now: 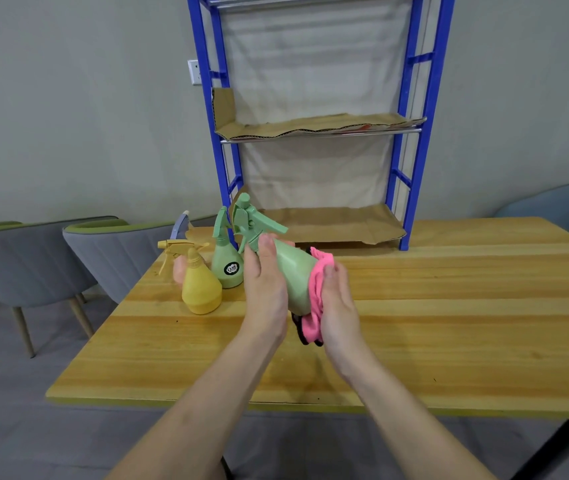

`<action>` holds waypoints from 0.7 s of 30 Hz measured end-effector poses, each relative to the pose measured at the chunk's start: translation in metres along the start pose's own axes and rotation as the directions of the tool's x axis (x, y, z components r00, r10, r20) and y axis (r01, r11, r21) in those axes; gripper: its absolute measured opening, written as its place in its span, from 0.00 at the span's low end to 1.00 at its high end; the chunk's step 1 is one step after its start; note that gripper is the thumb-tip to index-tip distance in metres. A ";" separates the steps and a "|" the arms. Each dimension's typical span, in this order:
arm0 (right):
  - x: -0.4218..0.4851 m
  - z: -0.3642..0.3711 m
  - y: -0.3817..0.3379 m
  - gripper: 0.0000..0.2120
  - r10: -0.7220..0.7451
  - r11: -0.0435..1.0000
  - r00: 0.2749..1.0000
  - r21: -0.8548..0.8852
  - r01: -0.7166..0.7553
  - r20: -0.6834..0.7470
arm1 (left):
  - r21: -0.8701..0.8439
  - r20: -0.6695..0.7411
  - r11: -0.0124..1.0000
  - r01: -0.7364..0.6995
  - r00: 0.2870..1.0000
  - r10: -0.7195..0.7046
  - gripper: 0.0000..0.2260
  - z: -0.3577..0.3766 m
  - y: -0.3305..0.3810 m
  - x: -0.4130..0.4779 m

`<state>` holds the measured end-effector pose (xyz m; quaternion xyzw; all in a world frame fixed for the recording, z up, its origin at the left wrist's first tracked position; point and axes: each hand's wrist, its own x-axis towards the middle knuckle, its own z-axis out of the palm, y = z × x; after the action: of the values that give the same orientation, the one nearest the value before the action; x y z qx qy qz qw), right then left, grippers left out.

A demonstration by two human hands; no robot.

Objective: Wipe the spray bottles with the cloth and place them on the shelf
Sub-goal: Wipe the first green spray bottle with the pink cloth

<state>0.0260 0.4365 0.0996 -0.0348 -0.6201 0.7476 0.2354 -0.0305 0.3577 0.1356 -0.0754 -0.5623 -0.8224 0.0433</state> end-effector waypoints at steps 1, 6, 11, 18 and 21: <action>-0.003 0.000 0.005 0.21 -0.101 0.991 0.995 -0.083 0.102 0.014 | 0.018 0.001 1.000 -0.002 1.000 0.002 0.27 0.001 0.002 0.000; -0.005 -0.003 0.022 0.24 -0.556 0.720 0.823 -0.428 0.546 0.113 | 0.011 0.005 1.000 0.002 1.000 -0.002 0.23 0.005 0.006 0.003; -0.012 0.011 -0.001 0.20 -0.061 0.995 0.997 0.079 0.058 0.039 | 0.023 0.008 1.000 -0.008 1.000 0.008 0.38 -0.002 0.015 0.007; -0.005 0.012 0.004 0.22 -0.154 0.988 0.987 -0.016 0.153 -0.050 | 0.102 0.063 0.994 -0.029 0.998 0.022 0.20 0.001 0.015 0.003; -0.004 0.004 0.018 0.25 -0.394 0.886 0.916 -0.297 0.356 -0.075 | 0.042 0.033 0.997 0.071 0.997 -0.073 0.37 0.003 0.009 -0.003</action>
<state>0.0226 0.4294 0.0824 0.0034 -0.6966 0.5894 0.4091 -0.0258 0.3576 0.1443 -0.0683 -0.5818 -0.8104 0.0054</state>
